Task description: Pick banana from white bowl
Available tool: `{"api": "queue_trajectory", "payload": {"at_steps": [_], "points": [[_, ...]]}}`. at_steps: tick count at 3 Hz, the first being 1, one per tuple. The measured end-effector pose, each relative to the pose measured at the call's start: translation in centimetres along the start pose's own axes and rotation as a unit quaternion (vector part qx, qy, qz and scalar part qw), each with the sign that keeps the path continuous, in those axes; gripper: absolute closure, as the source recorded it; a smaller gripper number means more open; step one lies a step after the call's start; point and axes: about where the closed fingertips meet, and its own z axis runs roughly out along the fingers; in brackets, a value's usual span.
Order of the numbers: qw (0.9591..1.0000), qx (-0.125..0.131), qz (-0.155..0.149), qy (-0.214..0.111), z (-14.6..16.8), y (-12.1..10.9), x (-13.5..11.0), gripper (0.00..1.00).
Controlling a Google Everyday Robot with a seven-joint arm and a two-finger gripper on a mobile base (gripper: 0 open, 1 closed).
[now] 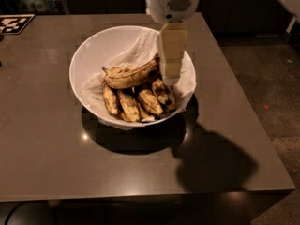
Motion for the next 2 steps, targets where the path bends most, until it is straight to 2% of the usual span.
{"api": "queue_trajectory", "payload": {"at_steps": [2], "points": [[0.9993,-0.027,-0.019,-0.018,2.3,-0.9,-2.7,0.19]]}}
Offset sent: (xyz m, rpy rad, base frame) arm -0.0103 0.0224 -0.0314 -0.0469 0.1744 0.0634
